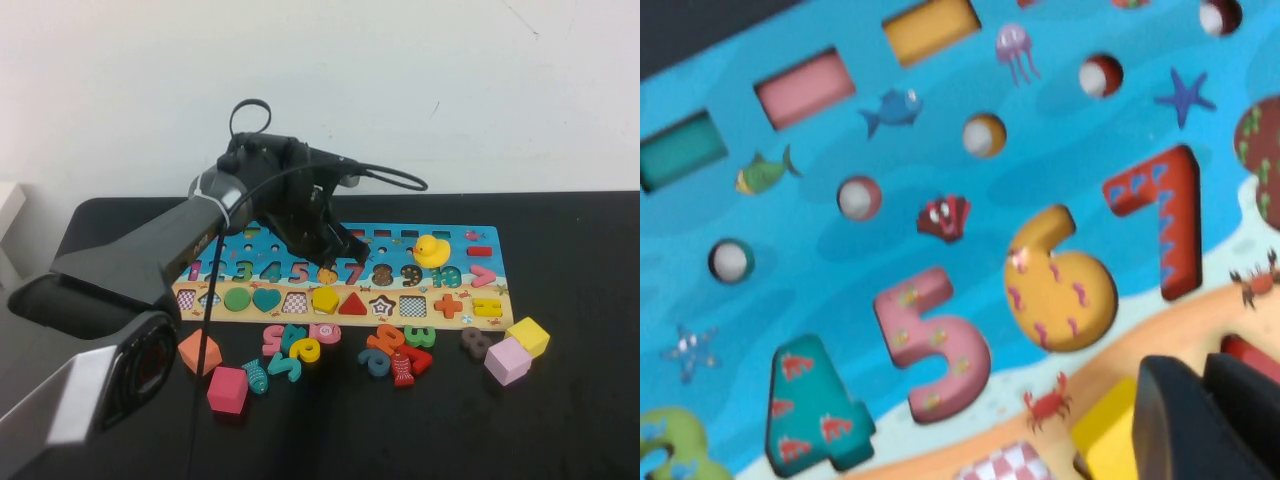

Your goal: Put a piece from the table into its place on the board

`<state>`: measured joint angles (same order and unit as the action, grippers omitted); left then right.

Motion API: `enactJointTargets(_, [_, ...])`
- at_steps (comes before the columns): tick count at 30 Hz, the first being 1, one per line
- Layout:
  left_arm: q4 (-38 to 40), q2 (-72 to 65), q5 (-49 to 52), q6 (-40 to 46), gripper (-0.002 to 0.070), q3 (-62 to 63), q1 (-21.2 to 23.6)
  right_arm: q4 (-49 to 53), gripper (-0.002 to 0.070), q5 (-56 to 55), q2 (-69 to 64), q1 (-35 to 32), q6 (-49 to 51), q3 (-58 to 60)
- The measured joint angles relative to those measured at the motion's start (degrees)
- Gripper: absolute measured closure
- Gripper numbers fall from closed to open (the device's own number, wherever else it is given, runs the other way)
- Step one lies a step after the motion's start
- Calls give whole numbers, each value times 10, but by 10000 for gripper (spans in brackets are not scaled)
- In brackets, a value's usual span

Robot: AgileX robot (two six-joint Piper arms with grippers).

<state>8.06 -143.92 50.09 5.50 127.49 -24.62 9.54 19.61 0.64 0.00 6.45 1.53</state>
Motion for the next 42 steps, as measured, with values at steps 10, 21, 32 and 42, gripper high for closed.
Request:
enactJointTargets(10, [13, -35, -24, 0, 674, 0, 0, 0, 657, 0, 0, 0, 0, 0])
enactJointTargets(21, [5, -39, 1, -1, 675, 0, 0, 0, 657, 0, 0, 0, 0, 0])
enactJointTargets(32, [-62, 27, 15, 53, 675, 0, 0, 0, 658, 0, 0, 0, 0, 0])
enactJointTargets(42, [-40, 230, 51, 130, 675, -37, 0, 0, 657, 0, 0, 0, 0, 0])
